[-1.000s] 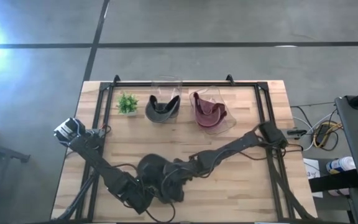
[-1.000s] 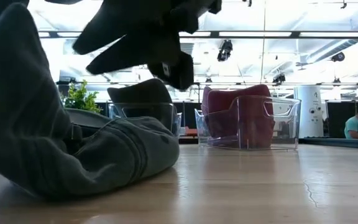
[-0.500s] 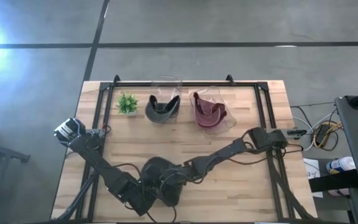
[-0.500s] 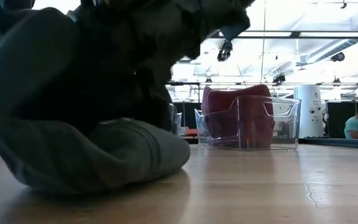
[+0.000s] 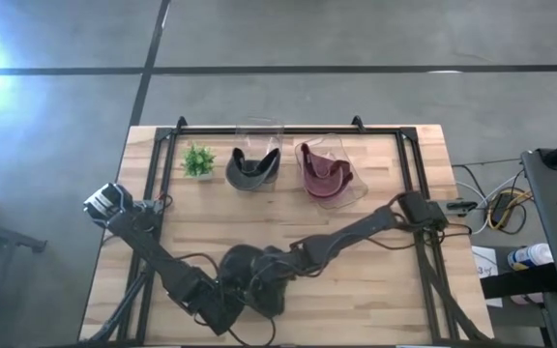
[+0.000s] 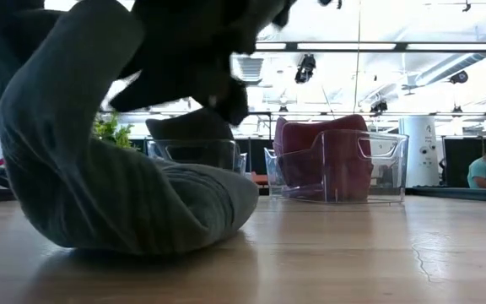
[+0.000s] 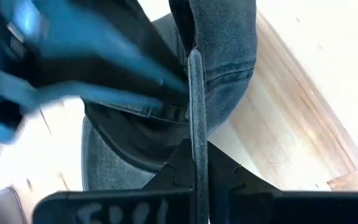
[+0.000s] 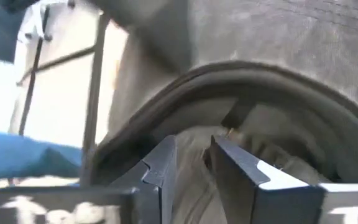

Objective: Pick & Place hat
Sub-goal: Put the black cap into the left transparent bin

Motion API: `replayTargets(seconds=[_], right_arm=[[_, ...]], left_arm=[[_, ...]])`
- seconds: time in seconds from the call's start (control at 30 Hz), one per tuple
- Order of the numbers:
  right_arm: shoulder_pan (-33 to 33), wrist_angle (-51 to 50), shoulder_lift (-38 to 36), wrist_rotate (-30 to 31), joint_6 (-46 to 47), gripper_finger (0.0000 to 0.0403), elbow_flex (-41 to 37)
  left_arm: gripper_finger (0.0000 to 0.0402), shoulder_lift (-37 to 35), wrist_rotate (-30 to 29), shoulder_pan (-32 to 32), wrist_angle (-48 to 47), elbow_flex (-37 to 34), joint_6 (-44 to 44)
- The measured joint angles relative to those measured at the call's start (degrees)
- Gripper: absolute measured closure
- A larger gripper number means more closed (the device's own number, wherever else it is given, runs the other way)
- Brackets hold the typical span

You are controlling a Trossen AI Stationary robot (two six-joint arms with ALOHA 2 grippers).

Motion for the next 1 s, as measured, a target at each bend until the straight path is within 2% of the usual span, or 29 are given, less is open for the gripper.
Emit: replayTargets(seconds=[0.13,0.23,0.33,0.47,0.57,0.7,0.83,1.0], right_arm=[[0.7,-5.9,-3.8,0.8,-5.1,0.0301,-0.2],[1.5,-10.8,-7.0,5.3,-7.9,0.0298,-0.4],[2.3,-14.1,-10.1,10.2,-8.4,0.0298,-1.1],[3.1,-16.5,-12.6,11.4,-6.6,0.0295,-2.5],[3.5,-17.3,-13.2,11.4,-5.0,0.0286,-3.0],[3.9,-17.7,-12.9,11.4,-2.9,0.0269,-3.1],[4.6,-17.8,-12.6,11.4,-1.2,0.025,-3.4],[5.6,-18.4,-12.6,11.7,0.4,0.0233,-3.8]], left_arm=[[0.0392,-0.2,-0.5,0.0,-0.8,0.0,-4.6],[0.0392,-0.7,-1.4,0.0,-2.1,0.0,-12.7],[0.0392,-0.7,-1.4,-0.1,-2.0,0.0,-17.3],[0.0384,-0.7,-1.4,-0.1,0.1,-0.7,-19.9],[0.0356,-0.7,-1.5,0.7,1.5,-1.9,-20.9],[0.0294,-0.7,-1.7,2.1,3.8,-2.7,-22.0],[0.0236,-0.7,-1.6,2.4,1.4,-1.2,-19.9],[0.0211,-3.4,-1.4,1.4,-4.6,2.7,-16.2]])
